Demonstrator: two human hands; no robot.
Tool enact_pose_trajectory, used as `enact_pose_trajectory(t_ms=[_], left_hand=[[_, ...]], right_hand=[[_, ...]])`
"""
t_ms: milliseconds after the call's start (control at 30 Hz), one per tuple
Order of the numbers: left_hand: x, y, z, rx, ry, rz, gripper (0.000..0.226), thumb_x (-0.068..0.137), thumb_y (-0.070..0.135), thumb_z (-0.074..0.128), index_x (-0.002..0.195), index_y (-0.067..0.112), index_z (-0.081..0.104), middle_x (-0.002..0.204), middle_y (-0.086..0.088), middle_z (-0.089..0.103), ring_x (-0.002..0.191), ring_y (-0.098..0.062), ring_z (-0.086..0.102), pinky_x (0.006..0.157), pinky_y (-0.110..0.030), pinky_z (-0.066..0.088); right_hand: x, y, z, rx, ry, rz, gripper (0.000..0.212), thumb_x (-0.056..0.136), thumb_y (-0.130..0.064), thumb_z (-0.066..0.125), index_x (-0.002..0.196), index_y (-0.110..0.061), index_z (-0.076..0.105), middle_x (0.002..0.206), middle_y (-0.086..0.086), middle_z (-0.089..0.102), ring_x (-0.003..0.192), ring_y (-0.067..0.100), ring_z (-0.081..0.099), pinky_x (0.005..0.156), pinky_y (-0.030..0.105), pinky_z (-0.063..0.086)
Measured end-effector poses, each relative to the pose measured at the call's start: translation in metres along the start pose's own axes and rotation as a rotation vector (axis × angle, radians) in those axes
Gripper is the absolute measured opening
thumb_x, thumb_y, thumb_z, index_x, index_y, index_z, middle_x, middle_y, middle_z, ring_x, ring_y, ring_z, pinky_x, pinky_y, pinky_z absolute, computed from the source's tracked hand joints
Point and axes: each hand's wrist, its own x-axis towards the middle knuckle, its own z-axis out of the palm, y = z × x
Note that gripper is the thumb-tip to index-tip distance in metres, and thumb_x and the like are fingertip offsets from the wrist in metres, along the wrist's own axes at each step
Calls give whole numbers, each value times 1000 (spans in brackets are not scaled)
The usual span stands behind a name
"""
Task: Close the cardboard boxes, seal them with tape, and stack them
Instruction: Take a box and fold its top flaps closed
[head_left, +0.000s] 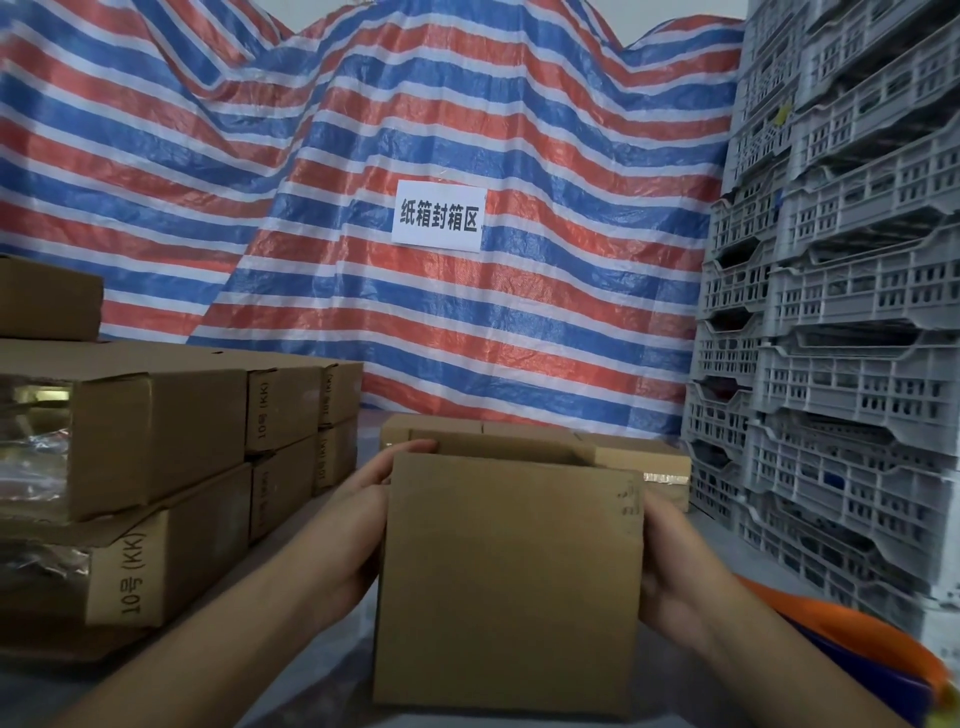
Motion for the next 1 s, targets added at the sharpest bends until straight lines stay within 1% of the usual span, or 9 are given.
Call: enact_pose_trajectory(t_ms=[200, 300, 400, 533, 600, 667, 767, 933, 1000], left_hand=[[-1, 0, -2, 33, -32, -4, 22, 91, 18, 63, 103, 32, 73, 89, -12, 74, 71, -22, 71, 56, -30, 55], [-2, 1, -2, 101, -41, -4, 22, 92, 13, 59, 91, 27, 76, 81, -9, 73, 66, -19, 69, 55, -28, 54], [-2, 2, -1, 221, -44, 16, 18, 91, 26, 60, 86, 25, 78, 77, -6, 72, 68, -18, 67, 60, -27, 53], [2, 8, -9, 228, -119, -32, 63, 85, 76, 34, 99, 33, 78, 104, -2, 75, 98, -16, 70, 93, -37, 47], [4, 13, -16, 211, -253, -43, 84, 78, 89, 22, 108, 32, 76, 118, -3, 71, 111, -16, 66, 98, -39, 42], [4, 16, -22, 232, -324, -20, 92, 64, 95, 33, 116, 30, 73, 125, -3, 68, 118, -18, 62, 102, -41, 40], [6, 12, -26, 285, -296, 1, 104, 45, 96, 58, 127, 32, 63, 126, 4, 67, 121, -16, 60, 105, -42, 42], [10, 7, -22, 360, -179, -4, 79, 58, 86, 65, 115, 32, 70, 114, 6, 72, 105, -10, 68, 98, -37, 45], [10, 6, -20, 349, -110, -21, 66, 69, 77, 64, 113, 28, 71, 109, 4, 74, 100, -12, 70, 97, -37, 46]], right_hand=[[0, 0, 6, -107, 3, 50, 25, 80, -30, 67, 64, -13, 76, 65, 8, 68, 55, 20, 67, 50, 28, 54], [-1, -2, 5, -126, -2, 49, 25, 84, -29, 66, 69, -13, 77, 70, 10, 69, 59, 22, 68, 53, 32, 56], [-1, -1, 5, -140, -14, 39, 21, 78, -31, 69, 69, -14, 78, 70, 10, 70, 62, 22, 69, 57, 32, 57], [-2, -2, 5, -147, -19, 28, 21, 74, -32, 70, 72, -13, 76, 71, 10, 69, 62, 22, 69, 56, 31, 57], [-2, -2, 5, -149, -10, 26, 21, 74, -33, 70, 72, -13, 76, 72, 10, 70, 62, 23, 69, 57, 31, 57], [-1, -1, 4, -147, -3, 19, 21, 77, -32, 69, 76, -12, 76, 73, 11, 70, 63, 23, 69, 59, 32, 58], [1, 0, 3, -133, 0, 14, 21, 73, -33, 69, 71, -14, 77, 72, 10, 70, 62, 23, 69, 59, 32, 58], [1, 0, 4, -115, -91, 10, 27, 54, -37, 76, 71, -16, 80, 75, 10, 73, 64, 21, 71, 57, 30, 58], [2, 1, 4, -94, -84, 23, 28, 60, -35, 73, 75, -13, 81, 79, 11, 75, 66, 21, 73, 56, 29, 58]])
